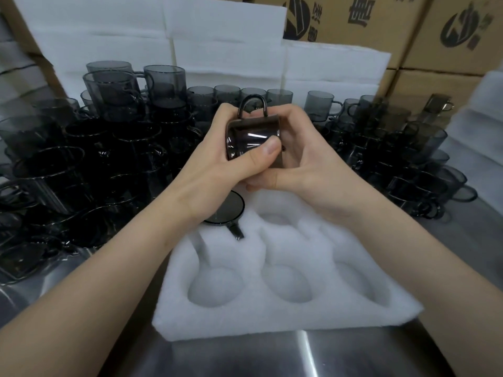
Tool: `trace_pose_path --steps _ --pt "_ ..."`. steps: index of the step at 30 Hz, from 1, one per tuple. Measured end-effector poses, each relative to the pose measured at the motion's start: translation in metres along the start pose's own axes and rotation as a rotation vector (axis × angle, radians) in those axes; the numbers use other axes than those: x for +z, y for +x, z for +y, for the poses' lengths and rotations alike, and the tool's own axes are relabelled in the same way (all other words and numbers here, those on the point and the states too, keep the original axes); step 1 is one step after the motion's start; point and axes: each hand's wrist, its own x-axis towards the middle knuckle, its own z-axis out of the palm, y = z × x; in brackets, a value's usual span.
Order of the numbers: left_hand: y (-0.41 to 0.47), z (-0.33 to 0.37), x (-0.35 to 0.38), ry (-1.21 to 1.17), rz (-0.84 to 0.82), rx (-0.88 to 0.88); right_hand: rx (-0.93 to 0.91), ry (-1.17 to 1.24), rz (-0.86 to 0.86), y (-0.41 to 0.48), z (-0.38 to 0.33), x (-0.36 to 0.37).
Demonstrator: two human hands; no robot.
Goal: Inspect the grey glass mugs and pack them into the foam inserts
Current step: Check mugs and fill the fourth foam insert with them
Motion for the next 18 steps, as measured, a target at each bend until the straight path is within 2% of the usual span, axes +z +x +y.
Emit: trace_pose_path --steps 7,18 --pt "-0.0001 0.0015 0.0001 -0.053 0.056 0.073 -0.004 -0.035 -0.072 -0.0002 -0.0028 0.0023" --pt "0.0075 -0.0022 -0.0007 -0.084 0.167 0.031 -0.032 -0.2 -0.071 0.0008 -0.0021 0.0024"
